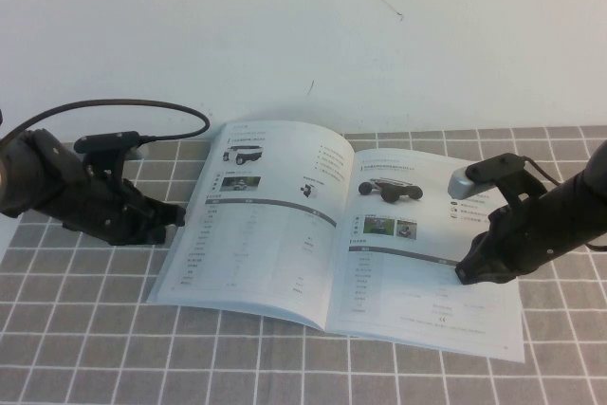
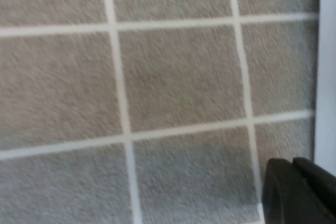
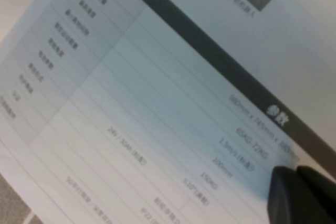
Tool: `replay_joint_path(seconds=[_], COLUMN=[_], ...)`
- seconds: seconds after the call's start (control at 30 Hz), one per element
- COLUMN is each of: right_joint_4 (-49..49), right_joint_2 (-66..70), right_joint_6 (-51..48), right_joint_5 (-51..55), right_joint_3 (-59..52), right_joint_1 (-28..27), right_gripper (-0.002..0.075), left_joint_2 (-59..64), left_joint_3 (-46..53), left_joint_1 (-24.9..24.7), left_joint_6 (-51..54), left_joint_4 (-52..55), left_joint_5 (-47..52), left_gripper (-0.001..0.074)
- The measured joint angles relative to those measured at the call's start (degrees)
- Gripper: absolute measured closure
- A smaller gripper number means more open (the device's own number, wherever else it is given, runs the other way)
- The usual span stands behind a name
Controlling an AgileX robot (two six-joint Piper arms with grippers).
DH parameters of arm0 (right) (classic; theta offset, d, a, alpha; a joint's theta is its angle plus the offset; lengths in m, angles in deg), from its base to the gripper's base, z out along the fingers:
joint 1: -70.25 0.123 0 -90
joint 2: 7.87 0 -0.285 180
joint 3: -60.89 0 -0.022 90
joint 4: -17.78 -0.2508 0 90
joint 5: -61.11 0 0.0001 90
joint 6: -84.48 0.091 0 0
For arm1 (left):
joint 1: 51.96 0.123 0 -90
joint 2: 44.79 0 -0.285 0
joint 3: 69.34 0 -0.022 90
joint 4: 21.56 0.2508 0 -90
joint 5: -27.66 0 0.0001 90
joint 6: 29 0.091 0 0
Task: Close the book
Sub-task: 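Close the open booklet and leave it lying on the table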
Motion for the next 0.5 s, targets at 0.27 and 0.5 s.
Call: replay_joint_path(seconds=[0.27,0.5], right_joint_4=[0.0,0.0], right_joint_2=[0.0,0.0], right_joint_6=[0.0,0.0], right_joint_5=[-0.2,-0.3], right_joint_3=[0.0,0.0], right_joint_1=[0.0,0.0], right_gripper=[0.0729,0.0729], left_joint_2=[0.0,0.6], left_joint_3=[0.0,-0.4], left_joint_1=[-0.4,-4.0], left_joint_6=[-0.3,0.2], left_joint_4=[-0.2,-0.2], left_joint_5=[-1.0,-2.0], left_gripper=[0.0739,0.0739])
